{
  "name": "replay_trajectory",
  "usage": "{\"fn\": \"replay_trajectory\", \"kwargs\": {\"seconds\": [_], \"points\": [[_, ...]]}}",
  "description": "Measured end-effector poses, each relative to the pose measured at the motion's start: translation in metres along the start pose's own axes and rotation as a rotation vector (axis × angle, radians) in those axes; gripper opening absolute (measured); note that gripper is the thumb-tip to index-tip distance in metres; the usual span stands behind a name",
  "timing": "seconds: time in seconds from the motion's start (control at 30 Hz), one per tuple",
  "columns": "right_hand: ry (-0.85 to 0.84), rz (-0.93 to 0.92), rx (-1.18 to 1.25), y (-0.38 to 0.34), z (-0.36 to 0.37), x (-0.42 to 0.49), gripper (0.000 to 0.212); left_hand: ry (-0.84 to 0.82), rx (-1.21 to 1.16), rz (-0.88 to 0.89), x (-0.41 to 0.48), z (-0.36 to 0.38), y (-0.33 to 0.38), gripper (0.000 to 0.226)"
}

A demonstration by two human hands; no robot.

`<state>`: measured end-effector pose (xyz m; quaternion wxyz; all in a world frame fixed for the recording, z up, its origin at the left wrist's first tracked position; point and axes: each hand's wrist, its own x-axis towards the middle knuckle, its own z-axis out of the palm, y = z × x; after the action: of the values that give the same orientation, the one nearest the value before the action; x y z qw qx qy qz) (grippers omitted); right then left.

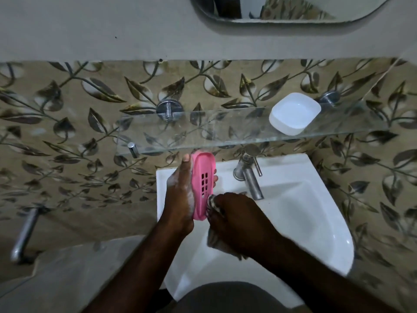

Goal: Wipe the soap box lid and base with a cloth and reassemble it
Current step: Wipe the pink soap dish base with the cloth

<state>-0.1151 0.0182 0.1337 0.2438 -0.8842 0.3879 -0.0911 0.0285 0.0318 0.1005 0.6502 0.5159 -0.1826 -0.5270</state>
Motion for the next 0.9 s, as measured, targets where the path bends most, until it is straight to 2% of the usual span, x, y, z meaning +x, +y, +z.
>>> {"fn": "replay_trajectory", "kwargs": {"seconds": [0.07,0.13,0.2,0.3,0.47,0.67,0.73,0.77,0.83,0.9], "points": [[-0.059,0.062,0.319,0.003,-0.007,-0.001,0.017,-0.033,-0.049,-0.049,0.000,-0.002,0.002,0.106],[-0.155,0.087,0.627,0.002,-0.016,-0.001,0.014,-0.088,-0.195,-0.135,0.002,-0.002,0.005,0.096],[-0.181,0.074,0.779,-0.002,-0.019,0.001,0.012,-0.131,-0.327,-0.207,0.004,0.001,0.005,0.086],[0.002,0.139,0.819,-0.003,-0.020,0.008,0.012,-0.175,-0.467,-0.304,0.004,0.006,0.001,0.083],[0.279,0.343,0.983,0.015,-0.027,0.014,0.006,-0.266,-0.515,-0.275,0.005,-0.008,-0.006,0.070],[0.342,0.395,1.312,0.033,-0.046,0.018,0.016,-0.380,-0.539,-0.296,0.007,-0.019,-0.010,0.074],[0.369,0.363,1.221,0.033,-0.048,0.020,0.015,-0.424,-0.523,-0.275,0.008,-0.022,-0.014,0.079],[0.395,0.346,1.065,0.033,-0.048,0.022,0.014,-0.442,-0.518,-0.272,0.009,-0.024,-0.015,0.079],[0.440,0.237,0.564,0.028,-0.047,0.025,0.015,-0.440,-0.490,-0.271,0.007,-0.024,-0.016,0.076],[0.400,0.066,0.155,0.016,-0.043,0.027,0.022,-0.401,-0.438,-0.286,0.007,-0.021,-0.016,0.068]]}}
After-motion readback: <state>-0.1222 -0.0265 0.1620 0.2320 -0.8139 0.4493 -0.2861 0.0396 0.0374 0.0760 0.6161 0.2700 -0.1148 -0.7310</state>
